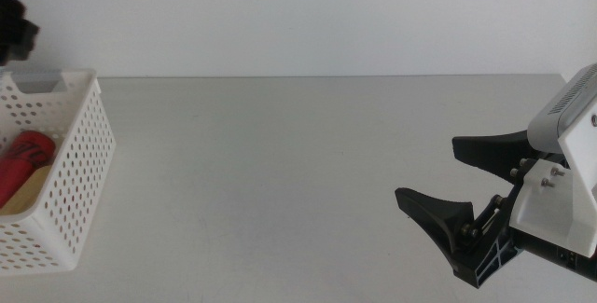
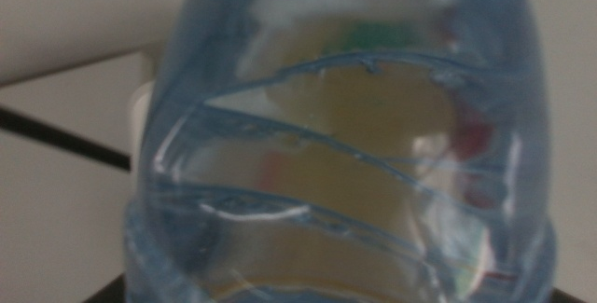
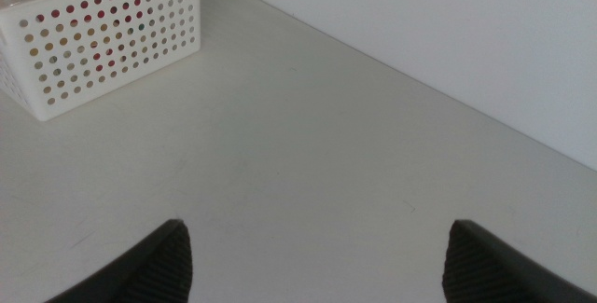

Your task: Use arms to grab the bottles and put them into the dustbin to the left of the table.

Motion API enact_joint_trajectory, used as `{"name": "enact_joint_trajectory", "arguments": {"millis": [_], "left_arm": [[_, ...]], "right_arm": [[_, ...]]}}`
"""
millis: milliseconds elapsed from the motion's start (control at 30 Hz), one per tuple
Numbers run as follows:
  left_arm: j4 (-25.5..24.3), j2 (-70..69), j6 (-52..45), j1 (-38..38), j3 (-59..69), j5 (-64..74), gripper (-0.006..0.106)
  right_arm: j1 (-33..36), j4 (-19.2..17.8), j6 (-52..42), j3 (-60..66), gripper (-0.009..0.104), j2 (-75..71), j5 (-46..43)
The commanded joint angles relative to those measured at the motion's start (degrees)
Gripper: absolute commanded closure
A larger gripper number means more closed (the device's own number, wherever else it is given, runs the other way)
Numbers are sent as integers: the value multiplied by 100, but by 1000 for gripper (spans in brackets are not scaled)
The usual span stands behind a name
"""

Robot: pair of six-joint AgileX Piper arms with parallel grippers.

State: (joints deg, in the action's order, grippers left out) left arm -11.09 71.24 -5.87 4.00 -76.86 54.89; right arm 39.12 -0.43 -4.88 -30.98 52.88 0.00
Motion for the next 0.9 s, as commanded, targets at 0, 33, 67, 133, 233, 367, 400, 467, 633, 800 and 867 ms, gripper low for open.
{"name": "enact_joint_trajectory", "arguments": {"millis": [0, 33, 67, 133, 233, 367, 400, 467, 633, 800, 867], "left_arm": [[-167, -76, -116, -488, -340, -132, 93], [-138, -29, -173, -670, -381, -62, 93], [-88, 48, -248, -885, -408, 8, 93], [161, 228, -477, -1226, -412, 28, 93], [703, 574, -940, -1681, -412, 36, 93], [1197, 1116, -1259, -1999, -412, -16, 93], [1263, 1259, -1291, -2009, -412, -80, 93], [1318, 1538, -1376, -2003, -412, -265, 93], [1334, 2073, -1364, -2003, -412, -594, 92], [1334, 2477, -1357, -2003, -412, -621, 86], [1338, 2616, -1357, -2003, -412, -653, 81]], "right_arm": [[2, -56, -18, -131, 11, -68, -399], [2, -56, -18, -131, 11, -68, -394], [2, -56, -18, -131, 11, -68, -394], [2, -56, -18, -131, 11, -68, -394], [2, -56, -18, -131, 11, -68, -394], [2, -56, -18, -131, 11, -68, -394], [2, -56, -18, -131, 11, -68, -394], [2, -56, -18, -131, 11, -68, -394], [2, -56, -18, -131, 11, -68, -394], [2, -56, -18, -131, 11, -68, -394], [2, -56, -18, -131, 11, -68, -394]]}}
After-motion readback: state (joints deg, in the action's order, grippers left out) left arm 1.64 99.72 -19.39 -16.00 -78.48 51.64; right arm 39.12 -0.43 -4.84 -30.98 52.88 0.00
